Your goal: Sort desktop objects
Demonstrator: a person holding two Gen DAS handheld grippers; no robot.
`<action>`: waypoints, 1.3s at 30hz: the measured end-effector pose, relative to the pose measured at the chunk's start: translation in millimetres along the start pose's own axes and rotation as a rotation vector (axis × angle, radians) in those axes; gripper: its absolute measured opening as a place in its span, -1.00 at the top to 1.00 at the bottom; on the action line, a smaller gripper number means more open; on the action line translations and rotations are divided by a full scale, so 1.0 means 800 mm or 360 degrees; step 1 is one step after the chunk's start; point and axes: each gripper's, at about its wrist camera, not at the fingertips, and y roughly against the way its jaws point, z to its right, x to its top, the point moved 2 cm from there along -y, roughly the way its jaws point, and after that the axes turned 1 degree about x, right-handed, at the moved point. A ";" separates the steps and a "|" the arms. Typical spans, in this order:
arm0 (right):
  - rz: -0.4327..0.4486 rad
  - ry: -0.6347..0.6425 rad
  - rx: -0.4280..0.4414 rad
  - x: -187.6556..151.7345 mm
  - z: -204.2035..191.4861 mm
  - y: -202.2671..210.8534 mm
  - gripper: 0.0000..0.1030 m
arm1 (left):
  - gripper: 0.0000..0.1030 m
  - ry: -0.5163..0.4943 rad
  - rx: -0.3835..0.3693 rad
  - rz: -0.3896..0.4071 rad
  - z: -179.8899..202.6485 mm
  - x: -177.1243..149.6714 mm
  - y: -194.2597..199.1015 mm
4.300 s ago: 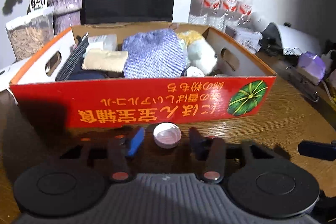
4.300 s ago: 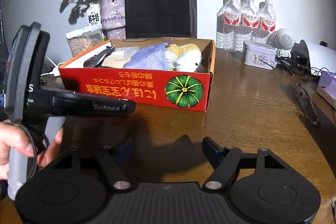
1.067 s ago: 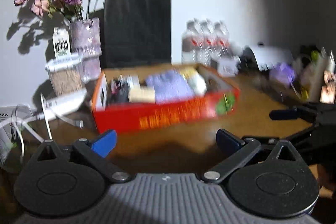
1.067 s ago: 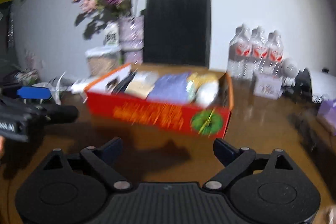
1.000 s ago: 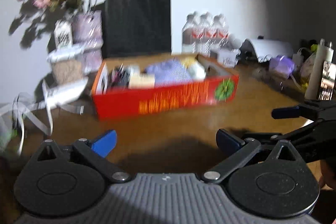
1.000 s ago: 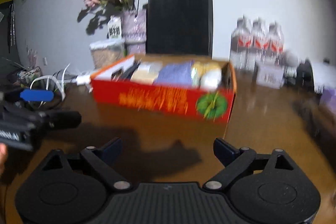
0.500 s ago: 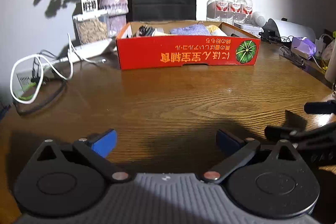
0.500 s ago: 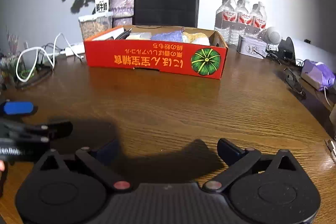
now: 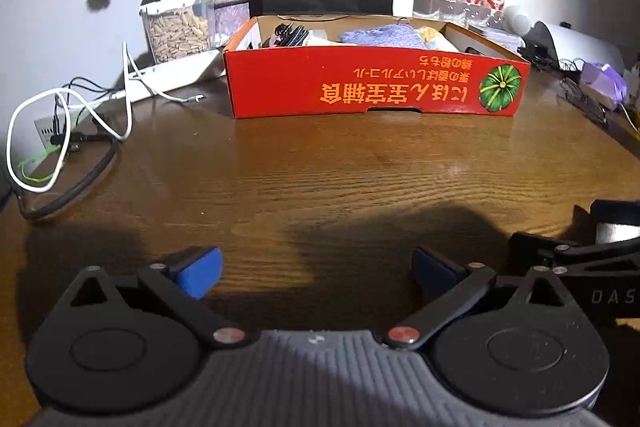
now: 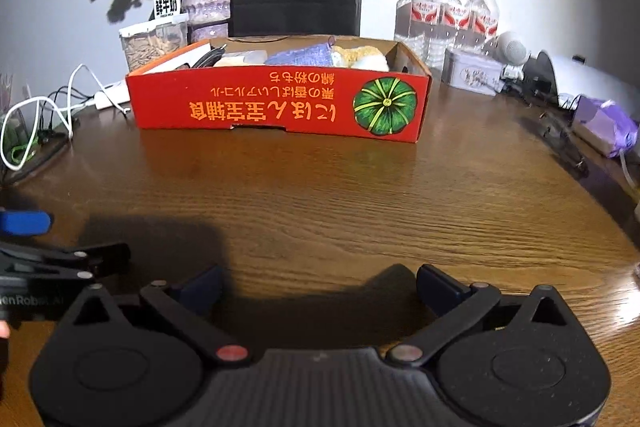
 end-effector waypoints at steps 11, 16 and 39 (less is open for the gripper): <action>-0.0003 0.0001 0.0002 0.004 -0.002 -0.006 -1.00 | -1.00 -0.0028 -0.0062 0.0004 -0.003 0.010 -0.014; -0.0003 0.0001 0.0004 0.005 -0.004 -0.008 -1.00 | -1.00 -0.0018 -0.0055 0.0002 -0.003 0.010 -0.015; -0.0003 0.0003 0.0007 0.006 -0.006 -0.010 -1.00 | -1.00 -0.0010 -0.0037 0.0002 -0.003 0.011 -0.014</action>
